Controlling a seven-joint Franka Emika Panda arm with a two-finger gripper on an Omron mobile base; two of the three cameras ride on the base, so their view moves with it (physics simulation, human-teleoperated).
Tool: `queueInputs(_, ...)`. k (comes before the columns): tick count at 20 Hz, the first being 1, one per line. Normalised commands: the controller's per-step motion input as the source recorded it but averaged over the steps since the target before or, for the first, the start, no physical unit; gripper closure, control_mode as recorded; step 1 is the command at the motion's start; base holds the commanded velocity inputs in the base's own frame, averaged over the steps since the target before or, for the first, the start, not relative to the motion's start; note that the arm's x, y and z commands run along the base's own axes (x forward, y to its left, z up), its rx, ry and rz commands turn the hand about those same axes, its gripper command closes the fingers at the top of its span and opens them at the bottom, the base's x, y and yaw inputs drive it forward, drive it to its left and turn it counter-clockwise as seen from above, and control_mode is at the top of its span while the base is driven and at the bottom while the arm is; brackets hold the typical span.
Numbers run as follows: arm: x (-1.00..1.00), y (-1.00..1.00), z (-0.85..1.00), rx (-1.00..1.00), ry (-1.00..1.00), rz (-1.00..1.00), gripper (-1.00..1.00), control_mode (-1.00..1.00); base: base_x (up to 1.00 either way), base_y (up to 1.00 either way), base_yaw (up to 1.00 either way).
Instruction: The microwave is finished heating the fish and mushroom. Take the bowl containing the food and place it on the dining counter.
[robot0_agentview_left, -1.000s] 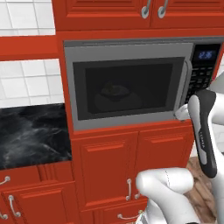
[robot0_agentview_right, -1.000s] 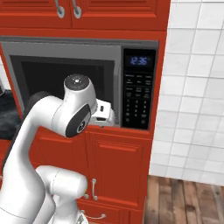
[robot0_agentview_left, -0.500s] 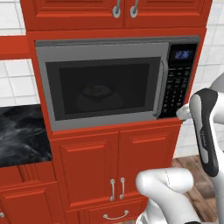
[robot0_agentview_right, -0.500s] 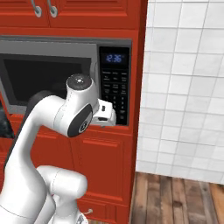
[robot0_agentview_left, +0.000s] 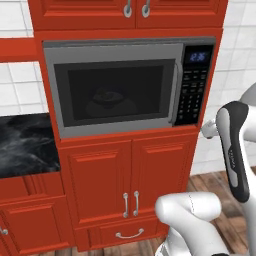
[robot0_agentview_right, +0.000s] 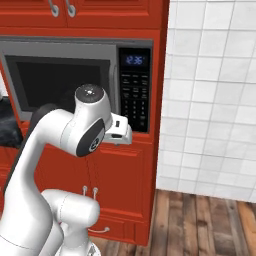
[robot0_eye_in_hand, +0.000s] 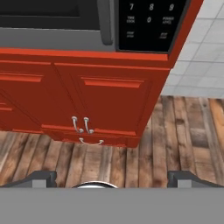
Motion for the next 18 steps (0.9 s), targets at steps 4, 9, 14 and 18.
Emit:
queueInputs(4,0.0,0.0,0.0,0.0,0.0,0.0,-1.0,1.0,-0.18,0.0,0.0)
queueInputs(9,0.0,0.0,0.0,0.0,0.0,0.0,-1.0,-1.0,0.0,0.0,0.0)
queueInputs(14,0.0,0.0,0.0,0.0,0.0,0.0,-1.0,-1.0,0.0,0.0,0.0)
queueInputs(18,0.12,0.03,0.01,0.0,-0.02,0.0,-1.0,-1.0,0.0,0.0,0.0)
